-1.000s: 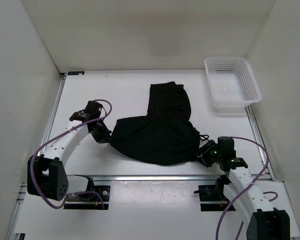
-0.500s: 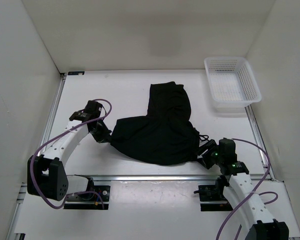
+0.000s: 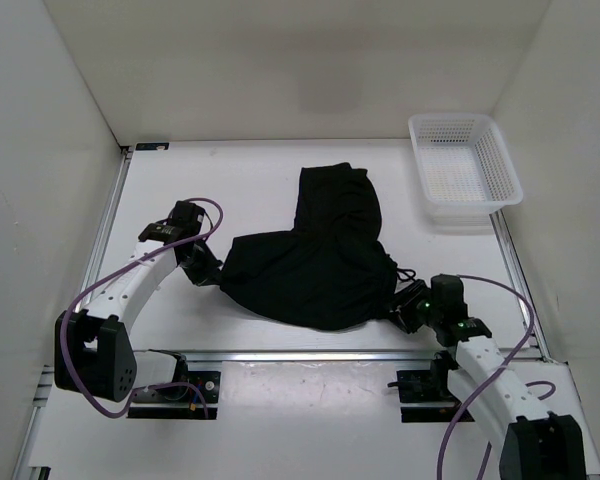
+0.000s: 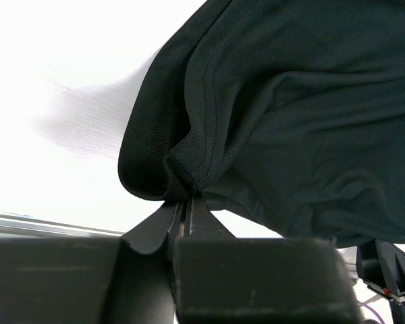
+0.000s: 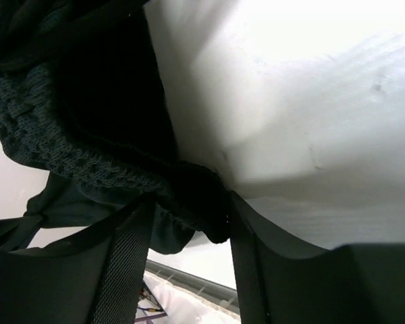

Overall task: Fold and stack the shorts
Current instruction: Flatten the shorts out

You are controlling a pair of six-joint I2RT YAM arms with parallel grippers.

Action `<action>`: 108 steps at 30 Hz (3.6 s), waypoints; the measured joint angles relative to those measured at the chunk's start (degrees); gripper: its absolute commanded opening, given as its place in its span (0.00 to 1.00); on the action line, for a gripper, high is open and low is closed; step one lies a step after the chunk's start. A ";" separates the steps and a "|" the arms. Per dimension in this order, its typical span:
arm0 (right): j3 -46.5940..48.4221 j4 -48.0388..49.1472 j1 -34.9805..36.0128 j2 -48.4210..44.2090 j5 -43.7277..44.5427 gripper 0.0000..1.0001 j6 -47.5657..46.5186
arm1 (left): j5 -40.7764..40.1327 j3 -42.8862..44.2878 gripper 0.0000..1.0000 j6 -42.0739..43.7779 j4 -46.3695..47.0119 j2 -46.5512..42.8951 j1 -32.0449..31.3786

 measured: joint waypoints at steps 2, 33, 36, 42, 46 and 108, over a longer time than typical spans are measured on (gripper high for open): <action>0.00 2.47 1.31 2.60 0.61 0.44 0.76 | -0.07 0.00 0.10 0.00 0.00 0.00 0.00; 7.19 -1.57 21.81 10.54 15.37 0.51 15.76 | -0.90 1.57 0.10 0.28 -1.05 -0.04 0.00; 7.65 -0.52 24.87 13.70 18.69 0.12 17.16 | -1.18 1.75 0.10 0.31 -1.40 -0.04 0.00; 11.06 -11.10 28.15 9.60 28.55 0.00 18.40 | -1.70 2.99 0.10 0.37 -2.93 -0.04 0.07; 16.35 -20.76 28.11 3.34 34.21 0.00 15.08 | -1.62 7.54 0.10 0.74 -5.09 -0.33 1.11; 91.82 -20.65 5.01 75.25 13.49 0.00 -45.70 | 0.11 70.64 0.10 11.45 -4.74 46.88 10.51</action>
